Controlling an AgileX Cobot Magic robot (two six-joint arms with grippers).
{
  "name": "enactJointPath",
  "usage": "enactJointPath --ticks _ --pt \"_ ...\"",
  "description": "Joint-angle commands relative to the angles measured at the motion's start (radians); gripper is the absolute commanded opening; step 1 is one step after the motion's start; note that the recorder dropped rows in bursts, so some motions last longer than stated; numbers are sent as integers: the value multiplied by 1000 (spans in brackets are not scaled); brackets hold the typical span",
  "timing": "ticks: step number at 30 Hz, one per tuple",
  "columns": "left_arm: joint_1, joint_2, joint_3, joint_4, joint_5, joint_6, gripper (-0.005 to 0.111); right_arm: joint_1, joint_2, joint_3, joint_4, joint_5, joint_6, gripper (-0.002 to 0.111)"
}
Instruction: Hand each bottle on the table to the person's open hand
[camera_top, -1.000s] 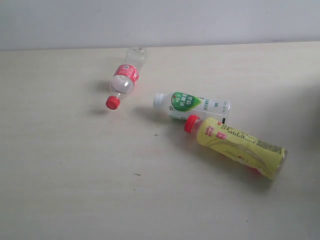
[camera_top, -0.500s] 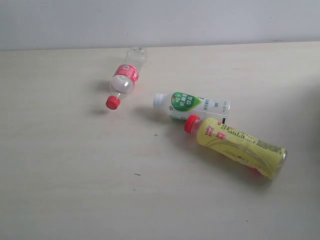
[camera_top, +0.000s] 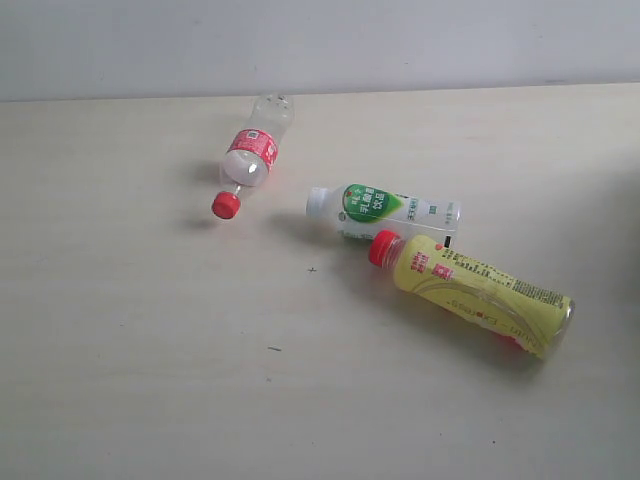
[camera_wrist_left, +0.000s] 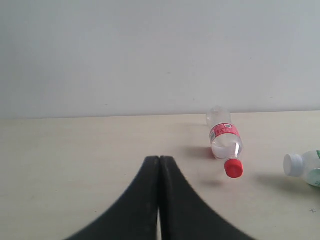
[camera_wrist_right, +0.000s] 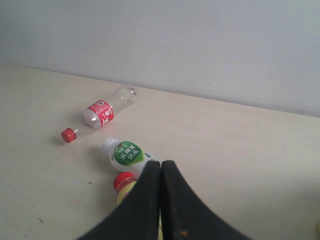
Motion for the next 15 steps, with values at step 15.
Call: enactJointPath --ticks 15 --pt "-6 -6 0 -5 -2 -7 0 -4 -4 6 -13 -2 -9 0"
